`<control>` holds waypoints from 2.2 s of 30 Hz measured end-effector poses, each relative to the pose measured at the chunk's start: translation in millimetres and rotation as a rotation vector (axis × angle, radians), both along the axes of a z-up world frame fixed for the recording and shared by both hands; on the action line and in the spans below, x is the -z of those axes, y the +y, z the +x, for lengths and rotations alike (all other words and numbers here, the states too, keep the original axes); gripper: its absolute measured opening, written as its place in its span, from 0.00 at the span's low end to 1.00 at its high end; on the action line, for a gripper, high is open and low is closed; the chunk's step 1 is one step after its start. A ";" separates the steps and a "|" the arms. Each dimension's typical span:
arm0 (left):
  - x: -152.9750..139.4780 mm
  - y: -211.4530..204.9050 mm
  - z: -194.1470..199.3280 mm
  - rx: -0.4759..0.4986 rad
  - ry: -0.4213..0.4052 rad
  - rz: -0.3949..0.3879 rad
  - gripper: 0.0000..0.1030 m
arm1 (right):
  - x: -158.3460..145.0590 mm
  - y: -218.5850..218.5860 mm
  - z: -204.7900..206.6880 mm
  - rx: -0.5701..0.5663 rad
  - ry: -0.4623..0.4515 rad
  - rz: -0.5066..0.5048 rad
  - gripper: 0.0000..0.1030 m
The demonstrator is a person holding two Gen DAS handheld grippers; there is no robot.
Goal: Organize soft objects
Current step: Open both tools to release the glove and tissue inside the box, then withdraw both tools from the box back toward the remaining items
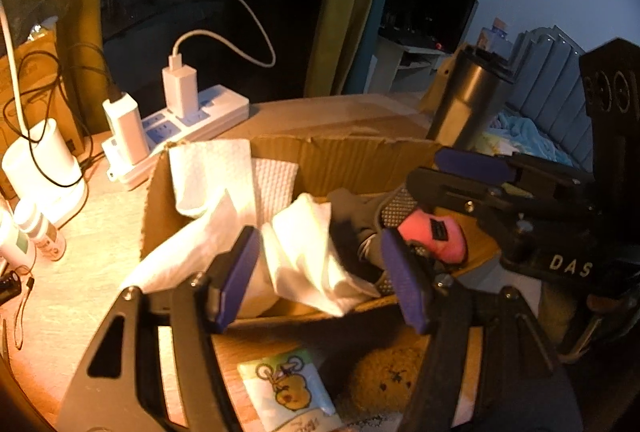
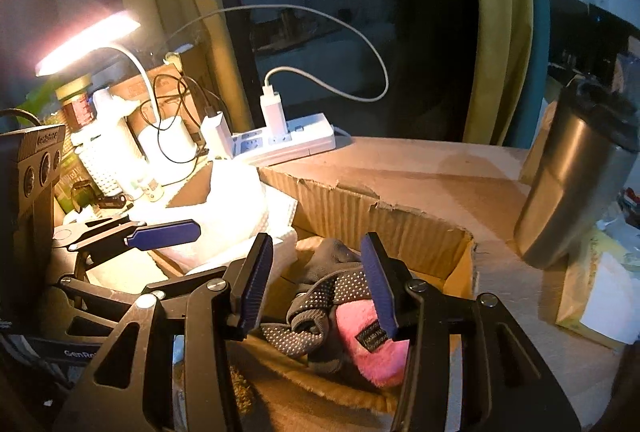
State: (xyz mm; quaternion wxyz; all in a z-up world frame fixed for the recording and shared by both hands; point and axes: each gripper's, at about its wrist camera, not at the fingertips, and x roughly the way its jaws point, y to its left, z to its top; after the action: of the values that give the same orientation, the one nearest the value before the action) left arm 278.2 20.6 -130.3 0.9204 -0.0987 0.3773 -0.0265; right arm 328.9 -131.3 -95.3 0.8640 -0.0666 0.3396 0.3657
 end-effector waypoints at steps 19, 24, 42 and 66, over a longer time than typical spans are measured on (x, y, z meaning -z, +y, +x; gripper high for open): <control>-33.0 -7.7 -55.9 0.002 -0.069 0.009 0.64 | -31.8 -21.1 -57.5 0.033 -0.068 0.010 0.47; -38.7 -9.1 -70.7 -0.001 -0.087 0.012 0.64 | -34.9 -23.6 -72.9 0.039 -0.080 0.008 0.47; -46.4 -11.8 -115.6 -0.007 -0.118 0.015 0.65 | -36.3 -31.1 -117.7 0.051 -0.090 -0.010 0.48; -31.1 -31.5 -162.2 0.013 -0.097 0.022 0.65 | -9.1 -55.6 -167.2 0.097 -0.052 -0.021 0.56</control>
State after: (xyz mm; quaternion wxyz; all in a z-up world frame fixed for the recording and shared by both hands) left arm 116.1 -10.9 -99.2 0.9384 -0.0849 0.3333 -0.0331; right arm 161.7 -186.9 -86.1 0.8884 -0.0684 0.3238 0.3181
